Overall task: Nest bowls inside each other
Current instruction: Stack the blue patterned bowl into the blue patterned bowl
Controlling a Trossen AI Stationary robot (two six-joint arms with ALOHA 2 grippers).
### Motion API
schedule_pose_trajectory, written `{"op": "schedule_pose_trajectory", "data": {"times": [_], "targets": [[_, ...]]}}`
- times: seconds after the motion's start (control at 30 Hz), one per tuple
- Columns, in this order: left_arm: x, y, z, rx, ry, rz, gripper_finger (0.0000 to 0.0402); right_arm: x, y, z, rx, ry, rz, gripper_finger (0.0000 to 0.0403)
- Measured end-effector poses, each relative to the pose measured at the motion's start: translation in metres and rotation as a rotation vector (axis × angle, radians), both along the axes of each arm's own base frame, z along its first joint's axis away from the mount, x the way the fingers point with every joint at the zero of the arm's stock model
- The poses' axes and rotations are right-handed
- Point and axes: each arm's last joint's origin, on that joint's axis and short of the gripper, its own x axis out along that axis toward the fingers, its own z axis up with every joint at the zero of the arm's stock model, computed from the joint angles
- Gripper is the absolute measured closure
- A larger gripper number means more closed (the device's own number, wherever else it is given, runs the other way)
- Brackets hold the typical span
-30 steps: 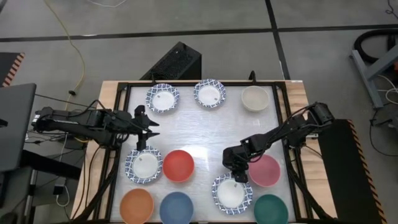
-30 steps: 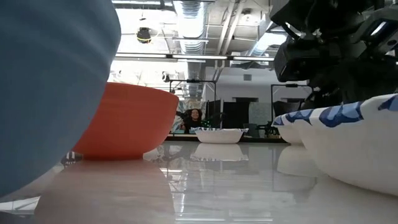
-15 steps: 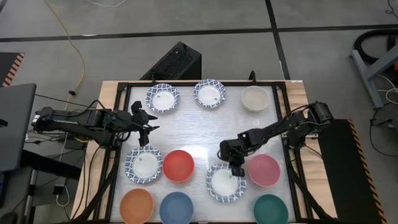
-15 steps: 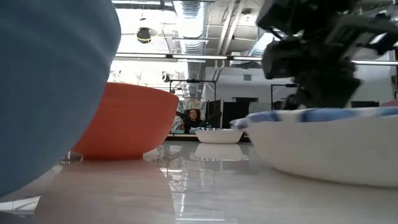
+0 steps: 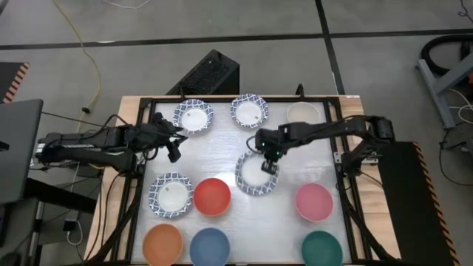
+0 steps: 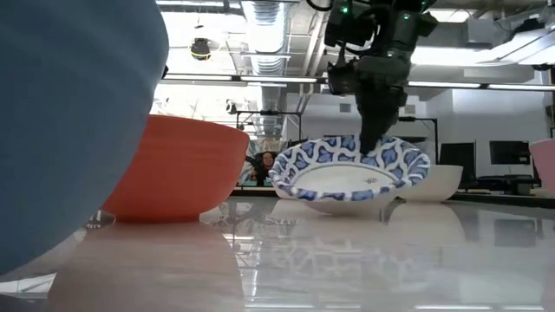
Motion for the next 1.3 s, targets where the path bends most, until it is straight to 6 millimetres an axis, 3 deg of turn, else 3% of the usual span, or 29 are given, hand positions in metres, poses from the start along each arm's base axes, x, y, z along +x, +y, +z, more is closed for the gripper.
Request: {"op": "schedule_pose_trajectory", "data": {"times": [0.17,0.37,0.47,0.67,0.8,1.03,1.3], "targets": [[-0.004,0.008,-0.001,0.054,0.028,0.14,0.0228,0.0,-0.019,0.015,-0.053,-0.055,-0.085,0.0396],[-0.011,0.02,0.002,0.233,0.055,0.451,0.0228,0.007,-0.035,0.042,-0.165,-0.153,-0.161,0.0396],[-0.015,0.024,0.004,0.279,0.062,0.543,0.0228,0.019,-0.039,0.062,-0.244,-0.301,-0.155,0.0396],[-0.017,0.024,0.004,0.278,0.076,0.514,0.0228,0.049,-0.033,0.097,-0.331,-0.718,-0.097,0.0396],[-0.022,0.025,0.009,0.328,0.078,0.587,0.0228,0.067,-0.024,0.091,-0.242,-0.819,-0.015,0.0396],[-0.04,0.027,0.046,0.38,-0.02,0.715,0.0228,0.102,-0.009,0.063,-0.115,-0.882,0.043,0.0396],[-0.051,0.024,0.06,0.352,-0.106,0.553,0.0228,0.162,0.016,0.057,-0.017,-0.917,0.239,0.0395]]}}
